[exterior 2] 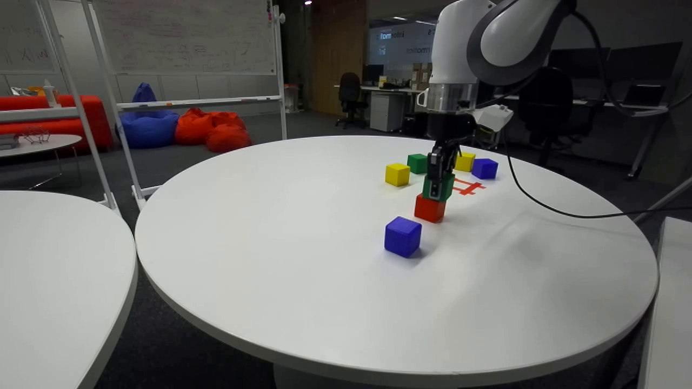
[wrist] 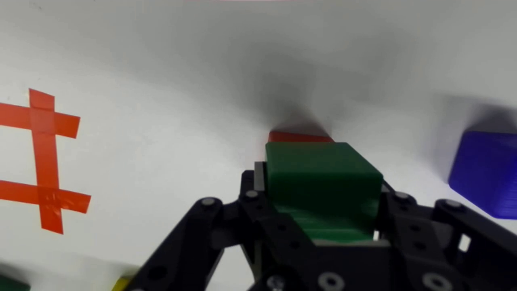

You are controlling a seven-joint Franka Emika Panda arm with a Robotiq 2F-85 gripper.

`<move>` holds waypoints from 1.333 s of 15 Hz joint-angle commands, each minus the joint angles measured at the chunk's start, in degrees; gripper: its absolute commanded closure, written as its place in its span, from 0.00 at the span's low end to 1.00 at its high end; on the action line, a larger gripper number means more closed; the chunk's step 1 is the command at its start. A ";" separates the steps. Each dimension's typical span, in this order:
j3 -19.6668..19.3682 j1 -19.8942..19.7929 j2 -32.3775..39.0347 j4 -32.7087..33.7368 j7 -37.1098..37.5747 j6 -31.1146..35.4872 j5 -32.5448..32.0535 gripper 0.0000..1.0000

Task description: Unstack all the toy blocks then put the orange block in the marked zone

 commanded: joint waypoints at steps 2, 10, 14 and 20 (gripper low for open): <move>0.15 -0.19 -0.13 -0.12 -0.80 -0.44 -0.39 0.70; 0.86 1.39 -5.56 -5.52 0.68 2.38 -1.62 0.70; 1.40 2.81 -10.34 -9.96 1.85 4.62 -3.56 0.70; 2.35 3.20 -14.30 -12.58 2.23 3.49 -4.37 0.70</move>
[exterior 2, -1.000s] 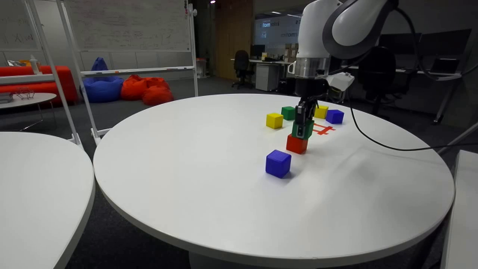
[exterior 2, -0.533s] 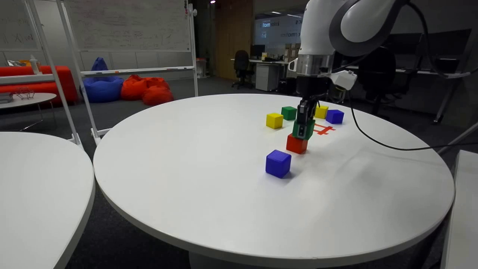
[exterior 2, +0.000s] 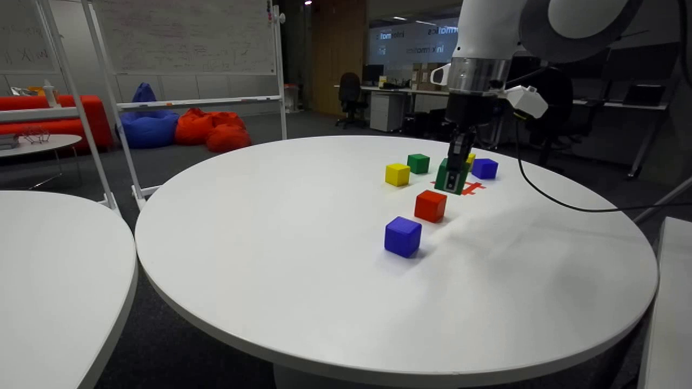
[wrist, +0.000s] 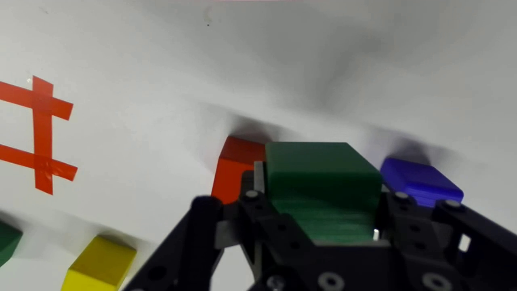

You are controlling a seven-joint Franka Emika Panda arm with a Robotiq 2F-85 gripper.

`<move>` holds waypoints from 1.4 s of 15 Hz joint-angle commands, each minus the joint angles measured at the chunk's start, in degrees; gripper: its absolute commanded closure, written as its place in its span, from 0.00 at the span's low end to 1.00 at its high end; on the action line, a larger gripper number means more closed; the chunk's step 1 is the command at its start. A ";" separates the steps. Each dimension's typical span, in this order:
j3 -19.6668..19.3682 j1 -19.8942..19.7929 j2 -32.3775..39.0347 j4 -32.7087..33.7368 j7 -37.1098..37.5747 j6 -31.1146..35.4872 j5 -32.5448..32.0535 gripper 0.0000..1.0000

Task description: Unstack all the toy blocks then put the orange block in the marked zone

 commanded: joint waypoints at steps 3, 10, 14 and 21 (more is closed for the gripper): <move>0.75 -0.62 -1.10 -0.69 -0.06 -0.14 0.03 0.38; 0.74 -0.64 -1.09 -0.72 -0.06 -0.14 0.04 0.20; 0.74 -0.64 -1.09 -0.72 -0.06 -0.14 0.04 0.20; 0.74 -0.64 -1.09 -0.72 -0.06 -0.14 0.04 0.20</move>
